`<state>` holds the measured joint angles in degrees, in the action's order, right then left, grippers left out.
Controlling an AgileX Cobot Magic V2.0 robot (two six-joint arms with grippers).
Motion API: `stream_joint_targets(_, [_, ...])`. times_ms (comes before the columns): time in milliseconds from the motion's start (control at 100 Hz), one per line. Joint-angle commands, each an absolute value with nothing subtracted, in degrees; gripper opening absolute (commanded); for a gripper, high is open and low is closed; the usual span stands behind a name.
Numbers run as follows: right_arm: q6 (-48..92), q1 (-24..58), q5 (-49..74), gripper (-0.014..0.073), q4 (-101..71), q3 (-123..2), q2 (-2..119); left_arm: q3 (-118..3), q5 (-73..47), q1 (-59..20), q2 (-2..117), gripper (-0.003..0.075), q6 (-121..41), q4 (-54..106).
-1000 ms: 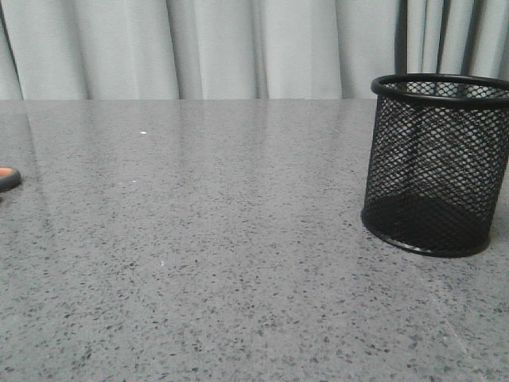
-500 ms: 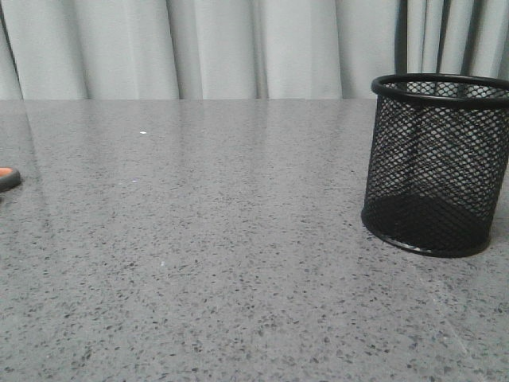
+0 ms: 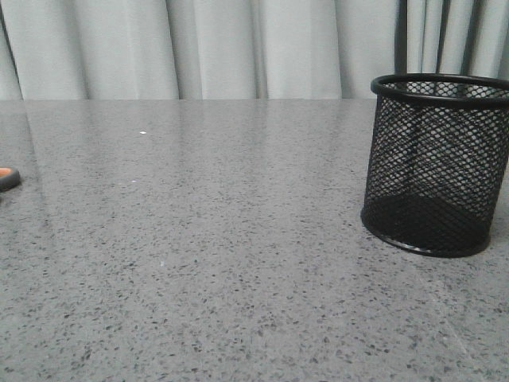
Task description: Put scissors into bucket
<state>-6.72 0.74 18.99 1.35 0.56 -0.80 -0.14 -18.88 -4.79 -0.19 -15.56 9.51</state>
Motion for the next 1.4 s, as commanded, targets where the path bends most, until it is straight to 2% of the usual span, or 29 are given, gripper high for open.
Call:
stream_joint_targets(0, [-6.2, 0.4, 12.8, -0.0065, 0.8, 1.5, -1.9, 1.5, -14.5, -4.6, -1.6, -0.0021, -14.9, 8.0])
stream_joint_targets(130, [-6.5, 0.4, 1.9, -0.0065, -9.3, 1.5, -1.9, 1.5, -11.4, -4.6, -1.6, -0.0021, -14.9, 11.4])
stream_joint_targets(310, [-6.5, 0.4, -8.3, -0.0065, -33.7, 1.5, -1.9, 1.5, -2.3, -4.6, -1.6, -0.0021, -14.9, 41.3])
stream_joint_targets(460, [-6.5, 0.4, -10.0, -0.0065, -35.7, 1.5, -1.9, 1.3, 1.9, -4.6, -1.6, -0.0021, -14.9, 69.6])
stream_joint_targets(560, [-6.5, 0.4, -9.6, -0.0065, -35.7, 1.5, -1.9, 1.3, 3.4, -4.6, -1.6, -0.0021, -14.9, 79.6])
stream_joint_targets(690, [-6.3, 0.4, -8.4, -0.0065, -34.4, -0.4, -1.8, -0.4, 2.4, -4.6, -1.6, -0.0015, -15.1, 74.7])
stream_joint_targets(740, [-5.4, 0.4, -6.5, -0.0064, -32.0, -2.0, -1.4, -2.3, 0.9, -4.6, -1.5, 0.0015, -15.2, 69.4])
stream_joint_targets(790, [-4.6, 0.4, -3.2, -0.0061, -28.8, -4.2, -0.4, -5.2, -0.5, -4.6, -0.8, 0.008, -15.2, 60.6])
stream_joint_targets(860, [-4.6, 0.4, 0.9, -0.003, -23.1, -7.6, 2.0, -9.7, -3.6, -4.6, 1.2, 0.0221, -15.2, 49.5])
stream_joint_targets(910, [-4.6, 0.4, 2.9, 0.0027, -20.7, -10.4, 4.5, -13.2, -6.4, -4.6, 3.5, 0.0337, -15.2, 43.2])
stream_joint_targets(980, [-4.6, 0.6, 4.5, 0.013, -18.8, -13.7, 8.7, -18.1, -10.6, -4.6, 8.0, 0.0419, -15.2, 36.6])
stream_joint_targets(1070, [-4.6, 0.6, 8.0, 0.0272, -18.6, -18.0, 15.2, -24.6, -16.0, -4.6, 15.2, 0.0411, -15.2, 32.4])
stream_joint_targets(1120, [-4.6, 0.6, 11.1, 0.0351, -18.6, -20.5, 18.9, -28.2, -19.1, -4.6, 19.4, 0.0378, -15.2, 31.2])
stream_joint_targets(1170, [-4.6, 0.6, 14.6, 0.0393, -18.6, -22.8, 22.3, -31.8, -22.3, -4.6, 24.5, 0.0343, -15.2, 30.5])
stream_joint_targets(1240, [-4.6, 1.1, 19.1, 0.04, -18.6, -25.5, 26.1, -37.0, -27.5, -4.6, 30.9, 0.031, -15.4, 28.6])
stream_joint_targets(1390, [-4.6, 4.3, 23.3, 0.04, -18.6, -27.8, 30.1, -49.6, -42.4, -5.6, 44.4, 0.0311, -18.2, 19.1])
